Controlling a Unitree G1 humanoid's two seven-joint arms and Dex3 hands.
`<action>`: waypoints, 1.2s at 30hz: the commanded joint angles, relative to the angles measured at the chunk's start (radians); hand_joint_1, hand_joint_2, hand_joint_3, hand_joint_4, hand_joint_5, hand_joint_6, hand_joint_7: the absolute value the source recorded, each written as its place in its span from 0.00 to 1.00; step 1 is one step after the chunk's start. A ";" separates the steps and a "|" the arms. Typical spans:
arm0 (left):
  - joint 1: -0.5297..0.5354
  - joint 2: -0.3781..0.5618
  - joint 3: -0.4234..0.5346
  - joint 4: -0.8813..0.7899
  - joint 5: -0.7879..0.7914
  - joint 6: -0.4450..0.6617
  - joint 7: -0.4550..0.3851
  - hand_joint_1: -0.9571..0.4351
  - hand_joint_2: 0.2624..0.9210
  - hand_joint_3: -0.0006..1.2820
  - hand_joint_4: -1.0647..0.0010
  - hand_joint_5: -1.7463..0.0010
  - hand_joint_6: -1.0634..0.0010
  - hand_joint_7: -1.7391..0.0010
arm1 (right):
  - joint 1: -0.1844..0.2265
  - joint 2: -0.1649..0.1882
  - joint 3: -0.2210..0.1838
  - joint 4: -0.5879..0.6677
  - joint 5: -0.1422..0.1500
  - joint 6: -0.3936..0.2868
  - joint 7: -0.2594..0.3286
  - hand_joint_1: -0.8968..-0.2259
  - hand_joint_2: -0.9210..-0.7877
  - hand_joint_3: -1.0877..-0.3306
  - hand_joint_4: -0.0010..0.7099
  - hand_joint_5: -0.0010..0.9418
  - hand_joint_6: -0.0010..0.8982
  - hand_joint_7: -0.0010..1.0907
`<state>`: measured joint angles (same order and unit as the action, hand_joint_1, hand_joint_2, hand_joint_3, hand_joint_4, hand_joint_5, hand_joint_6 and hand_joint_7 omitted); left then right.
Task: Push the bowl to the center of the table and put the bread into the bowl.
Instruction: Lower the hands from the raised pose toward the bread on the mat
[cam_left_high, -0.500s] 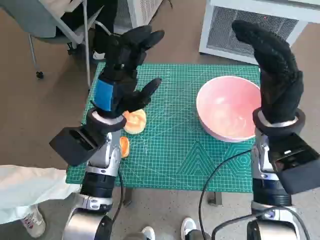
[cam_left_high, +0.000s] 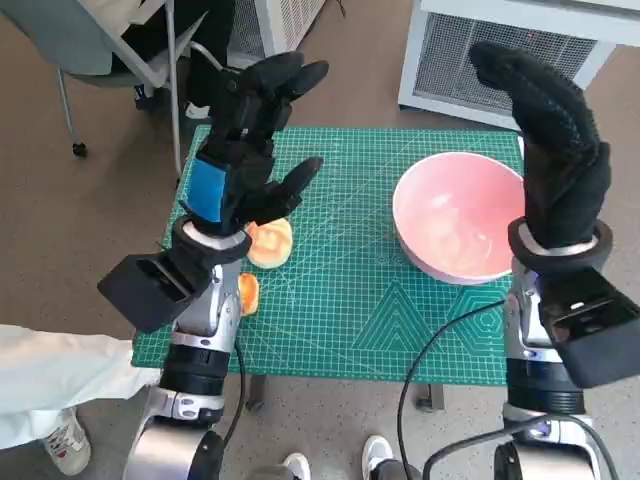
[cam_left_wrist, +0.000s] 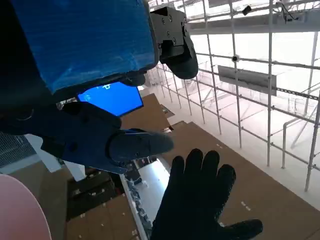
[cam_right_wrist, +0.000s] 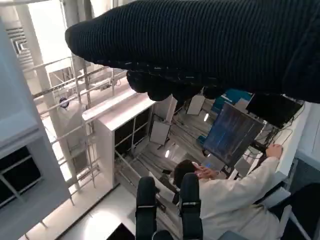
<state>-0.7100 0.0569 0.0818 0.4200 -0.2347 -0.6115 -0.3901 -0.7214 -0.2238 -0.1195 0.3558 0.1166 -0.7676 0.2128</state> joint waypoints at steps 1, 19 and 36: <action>0.007 0.005 0.001 0.007 -0.003 0.001 -0.005 0.39 1.00 0.26 0.91 0.64 1.00 0.47 | 0.042 -0.016 -0.019 0.013 0.006 -0.006 0.002 0.50 0.00 0.45 0.36 0.00 0.00 0.53; 0.017 0.010 0.012 0.009 -0.017 0.014 -0.013 0.39 1.00 0.26 0.91 0.64 1.00 0.48 | 0.029 -0.148 -0.209 0.434 -0.026 -0.102 -0.147 0.55 0.00 0.42 0.35 0.00 0.00 0.49; 0.021 0.002 0.015 -0.004 -0.027 0.043 -0.008 0.40 1.00 0.26 0.91 0.65 1.00 0.49 | -0.015 -0.213 -0.230 0.829 -0.013 0.022 -0.230 0.61 0.00 0.35 0.31 0.00 0.05 0.39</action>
<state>-0.7015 0.0624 0.0936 0.4243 -0.2514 -0.5760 -0.4000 -0.7360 -0.4305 -0.3495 1.1265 0.1102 -0.7909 -0.0073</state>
